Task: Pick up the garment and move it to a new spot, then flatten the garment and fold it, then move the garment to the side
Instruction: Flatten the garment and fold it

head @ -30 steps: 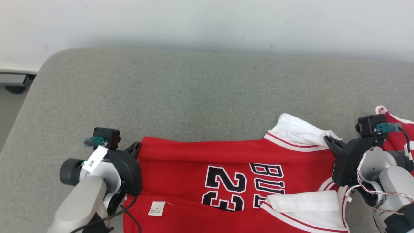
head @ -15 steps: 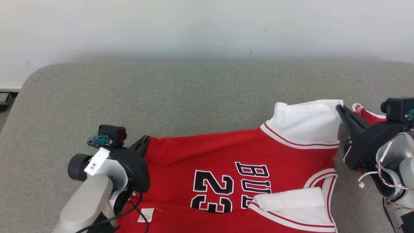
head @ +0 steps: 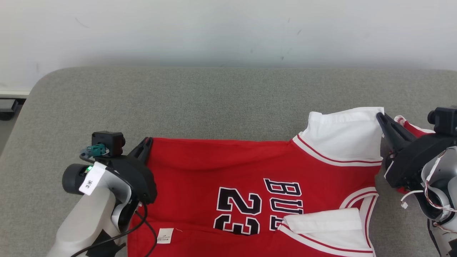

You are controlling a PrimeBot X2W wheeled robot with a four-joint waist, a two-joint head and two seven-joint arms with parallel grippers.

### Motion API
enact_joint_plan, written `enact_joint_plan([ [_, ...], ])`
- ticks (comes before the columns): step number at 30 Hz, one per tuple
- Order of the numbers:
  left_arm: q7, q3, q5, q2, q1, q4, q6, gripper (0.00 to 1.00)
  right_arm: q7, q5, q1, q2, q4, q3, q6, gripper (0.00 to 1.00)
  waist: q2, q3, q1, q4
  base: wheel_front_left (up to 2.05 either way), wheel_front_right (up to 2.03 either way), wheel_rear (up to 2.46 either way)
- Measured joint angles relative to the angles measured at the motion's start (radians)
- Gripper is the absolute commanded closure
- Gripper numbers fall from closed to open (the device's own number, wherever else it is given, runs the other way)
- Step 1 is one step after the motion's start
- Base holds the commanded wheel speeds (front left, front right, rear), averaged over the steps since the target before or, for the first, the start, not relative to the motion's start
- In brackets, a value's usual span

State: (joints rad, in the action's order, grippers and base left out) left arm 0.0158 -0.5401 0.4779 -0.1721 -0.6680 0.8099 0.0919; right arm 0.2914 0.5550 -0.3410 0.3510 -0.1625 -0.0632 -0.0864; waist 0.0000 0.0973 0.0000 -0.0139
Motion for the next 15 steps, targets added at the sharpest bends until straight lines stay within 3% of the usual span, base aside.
enact_joint_plan([
  [7,0.029,0.007,0.007,0.017,-0.012,-0.018,-0.02,1.0,-0.001,-0.001,-0.026,0.003,-0.015,-0.002,0.007,1.0,0.0,0.006,0.0,0.004,0.0,0.0,0.0],
  [11,0.05,-0.007,0.007,0.002,0.023,-0.035,-0.011,1.0,0.003,0.008,0.074,0.065,0.079,-0.075,-0.037,1.0,0.0001,-0.002,0.0,0.019,0.0,0.0,0.0],
  [15,0.075,-0.025,0.006,-0.02,0.092,-0.061,-0.002,1.0,0.006,0.016,0.178,0.097,0.153,-0.124,-0.037,1.0,0.0001,-0.013,0.0,0.028,0.0,0.0,0.0],
])
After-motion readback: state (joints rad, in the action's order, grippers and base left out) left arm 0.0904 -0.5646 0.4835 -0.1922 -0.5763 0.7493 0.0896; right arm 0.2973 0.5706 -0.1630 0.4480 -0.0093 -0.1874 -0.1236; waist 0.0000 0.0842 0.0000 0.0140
